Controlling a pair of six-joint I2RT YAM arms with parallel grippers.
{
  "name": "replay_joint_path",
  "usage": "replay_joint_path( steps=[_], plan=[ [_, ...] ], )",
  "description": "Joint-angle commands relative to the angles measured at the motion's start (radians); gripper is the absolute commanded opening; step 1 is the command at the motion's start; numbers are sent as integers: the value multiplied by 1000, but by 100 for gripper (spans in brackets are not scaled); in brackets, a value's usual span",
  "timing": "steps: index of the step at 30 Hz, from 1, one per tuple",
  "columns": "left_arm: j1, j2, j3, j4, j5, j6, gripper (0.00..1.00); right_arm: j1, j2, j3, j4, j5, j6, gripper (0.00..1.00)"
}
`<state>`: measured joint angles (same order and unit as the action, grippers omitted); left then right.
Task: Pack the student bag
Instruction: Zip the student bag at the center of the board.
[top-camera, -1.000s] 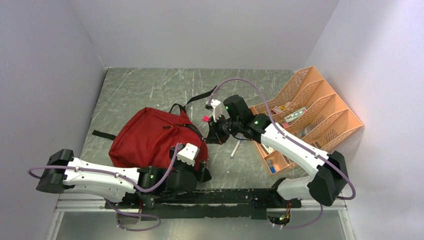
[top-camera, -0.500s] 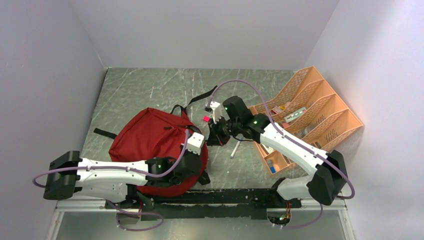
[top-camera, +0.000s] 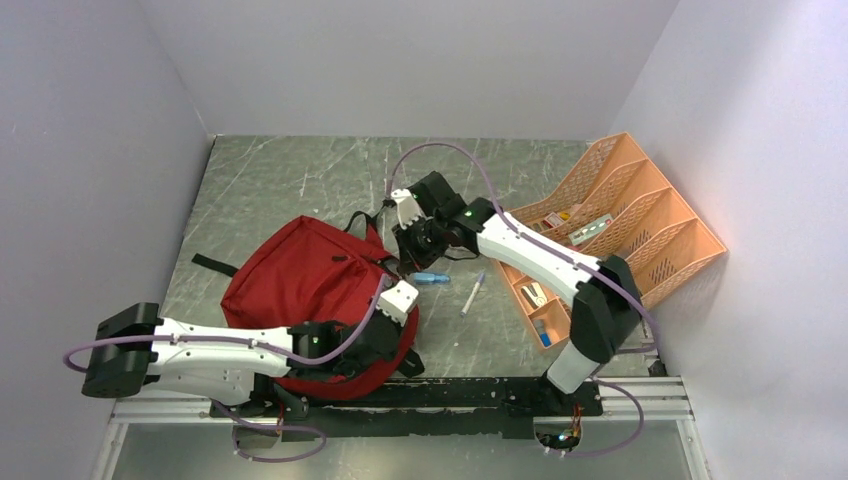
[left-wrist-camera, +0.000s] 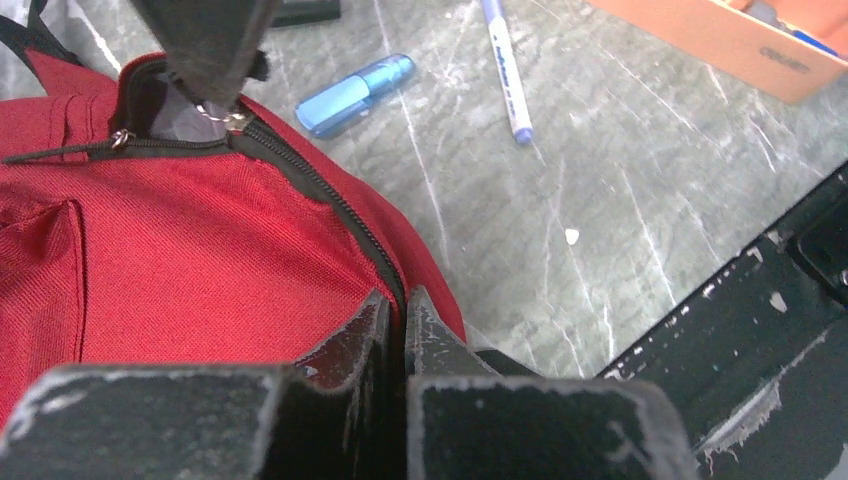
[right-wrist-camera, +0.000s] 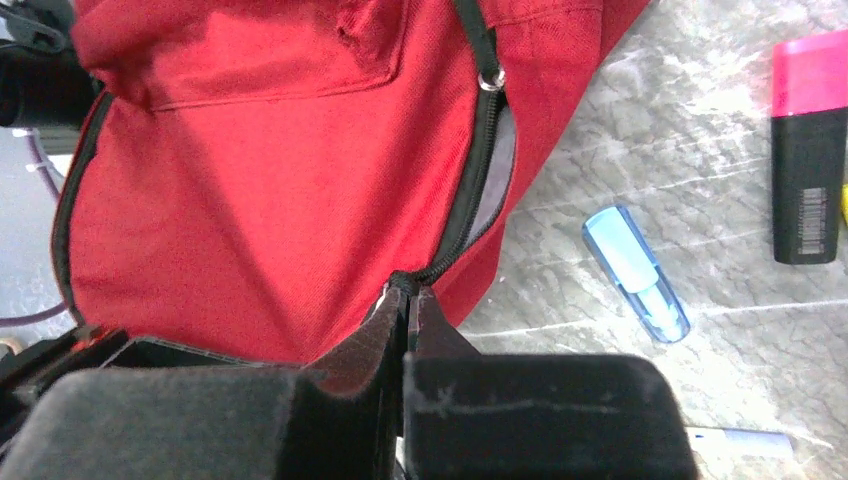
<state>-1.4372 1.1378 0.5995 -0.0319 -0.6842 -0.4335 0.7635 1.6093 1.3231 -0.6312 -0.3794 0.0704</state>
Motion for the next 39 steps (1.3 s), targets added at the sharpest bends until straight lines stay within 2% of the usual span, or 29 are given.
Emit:
replay_joint_path(
  steps=[1,13,22,27,33,39],
  plan=[
    [-91,-19,-32,42,126,-43,5,-13,85,117,97,126,-28,0],
    [-154,-34,-43,34,109,-92,5,-13,348,348,167,166,-47,0],
    [-155,62,96,-63,93,-91,5,-17,504,491,227,85,-41,0],
    [-154,135,173,-76,85,-98,5,-25,566,522,252,30,-29,0],
    [-155,162,163,-5,122,-81,5,-34,607,547,284,-22,-26,0],
    [-155,195,174,-6,149,-34,5,-39,580,520,374,5,10,0]
  ],
)
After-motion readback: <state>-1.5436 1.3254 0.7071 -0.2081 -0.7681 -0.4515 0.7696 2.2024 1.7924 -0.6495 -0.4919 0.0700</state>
